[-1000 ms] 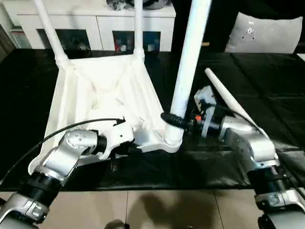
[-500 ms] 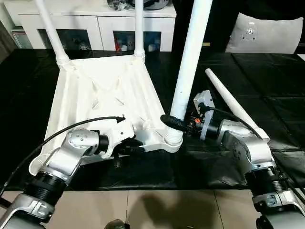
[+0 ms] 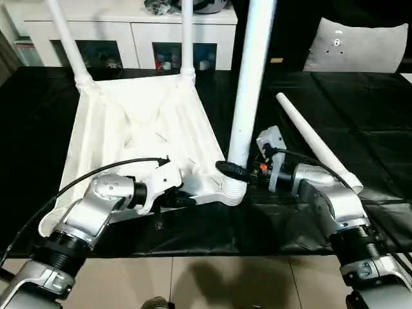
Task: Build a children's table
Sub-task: Insert table leg to table base
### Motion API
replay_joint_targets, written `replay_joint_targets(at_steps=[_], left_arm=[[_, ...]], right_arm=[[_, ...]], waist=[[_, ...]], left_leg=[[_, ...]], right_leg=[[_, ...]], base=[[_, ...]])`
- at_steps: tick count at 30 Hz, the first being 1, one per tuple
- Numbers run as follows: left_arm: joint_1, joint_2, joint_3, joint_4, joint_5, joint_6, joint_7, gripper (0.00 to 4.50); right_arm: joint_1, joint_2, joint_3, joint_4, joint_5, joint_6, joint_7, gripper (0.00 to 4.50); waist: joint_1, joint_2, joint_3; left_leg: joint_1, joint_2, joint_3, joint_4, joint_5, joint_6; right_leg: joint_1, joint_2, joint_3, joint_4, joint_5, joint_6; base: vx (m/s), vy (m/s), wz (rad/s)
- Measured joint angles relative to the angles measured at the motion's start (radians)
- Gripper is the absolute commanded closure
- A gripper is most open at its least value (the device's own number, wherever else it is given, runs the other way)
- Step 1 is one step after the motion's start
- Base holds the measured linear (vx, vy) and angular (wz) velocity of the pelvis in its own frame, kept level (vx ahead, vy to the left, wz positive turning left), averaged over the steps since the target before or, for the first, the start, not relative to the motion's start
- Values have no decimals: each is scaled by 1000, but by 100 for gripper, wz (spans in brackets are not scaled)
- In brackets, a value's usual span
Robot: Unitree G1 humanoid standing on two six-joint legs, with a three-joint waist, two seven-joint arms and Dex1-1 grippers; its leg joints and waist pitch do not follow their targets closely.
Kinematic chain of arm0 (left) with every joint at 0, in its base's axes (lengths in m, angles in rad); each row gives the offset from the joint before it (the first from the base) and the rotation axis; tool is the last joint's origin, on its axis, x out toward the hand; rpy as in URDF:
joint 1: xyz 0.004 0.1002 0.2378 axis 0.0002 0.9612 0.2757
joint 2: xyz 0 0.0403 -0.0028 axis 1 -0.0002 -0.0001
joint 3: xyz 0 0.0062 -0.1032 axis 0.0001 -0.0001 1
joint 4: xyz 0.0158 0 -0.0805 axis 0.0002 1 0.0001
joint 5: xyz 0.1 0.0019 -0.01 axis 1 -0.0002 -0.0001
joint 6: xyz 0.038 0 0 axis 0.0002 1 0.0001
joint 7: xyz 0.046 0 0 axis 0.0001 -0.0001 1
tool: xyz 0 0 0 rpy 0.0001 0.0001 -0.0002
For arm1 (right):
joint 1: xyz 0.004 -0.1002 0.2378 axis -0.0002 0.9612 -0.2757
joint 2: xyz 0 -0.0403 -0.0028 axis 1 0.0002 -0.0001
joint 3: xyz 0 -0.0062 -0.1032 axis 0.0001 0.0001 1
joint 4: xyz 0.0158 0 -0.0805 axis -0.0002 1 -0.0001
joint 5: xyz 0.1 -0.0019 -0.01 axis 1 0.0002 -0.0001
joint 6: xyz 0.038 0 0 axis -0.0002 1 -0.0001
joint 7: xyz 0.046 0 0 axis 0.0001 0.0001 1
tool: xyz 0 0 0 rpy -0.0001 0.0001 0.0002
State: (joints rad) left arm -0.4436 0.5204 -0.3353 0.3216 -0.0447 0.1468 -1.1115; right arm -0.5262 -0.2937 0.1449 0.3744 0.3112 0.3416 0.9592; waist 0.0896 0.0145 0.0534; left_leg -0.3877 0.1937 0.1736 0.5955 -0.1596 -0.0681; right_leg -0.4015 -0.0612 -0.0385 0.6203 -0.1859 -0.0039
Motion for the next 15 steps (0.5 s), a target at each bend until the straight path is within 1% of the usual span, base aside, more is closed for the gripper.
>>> replay_joint_targets(at_steps=[6, 9, 12, 15], left_arm=[[-6, 7, -11, 4, 5, -18, -18, 450], [-10, 7, -12, 9, 6, -20, -20, 450], [-19, -1, -13, 21, 9, -22, -21, 450], [-25, -13, -13, 39, 9, -36, -21, 450]], right_arm=[[-22, 7, -5, 52, -1, -6, 10, 261], [-24, 22, -27, 82, 13, -7, 9, 261], [-18, 31, -63, 110, 47, -6, 11, 261], [23, 49, -130, 117, 104, 1, 10, 261]], waist=[[1, 0, 0], [1, -1, 0], [2, -1, 0], [9, 0, 0]], left_leg=[[0, 0, 0, 0, 0, 0], [1, 0, 0, 0, 0, 0], [1, 0, 0, 0, 0, 0], [1, 0, 0, 0, 0, 0]], right_leg=[[0, 0, 0, 0, -1, 0], [1, 0, 0, 0, 0, -1], [1, 0, 0, 1, 0, -1], [2, 0, -1, 1, 0, -1]], base=[[0, 0, 0], [0, 0, 0], [0, 0, 0], [0, 0, 0]])
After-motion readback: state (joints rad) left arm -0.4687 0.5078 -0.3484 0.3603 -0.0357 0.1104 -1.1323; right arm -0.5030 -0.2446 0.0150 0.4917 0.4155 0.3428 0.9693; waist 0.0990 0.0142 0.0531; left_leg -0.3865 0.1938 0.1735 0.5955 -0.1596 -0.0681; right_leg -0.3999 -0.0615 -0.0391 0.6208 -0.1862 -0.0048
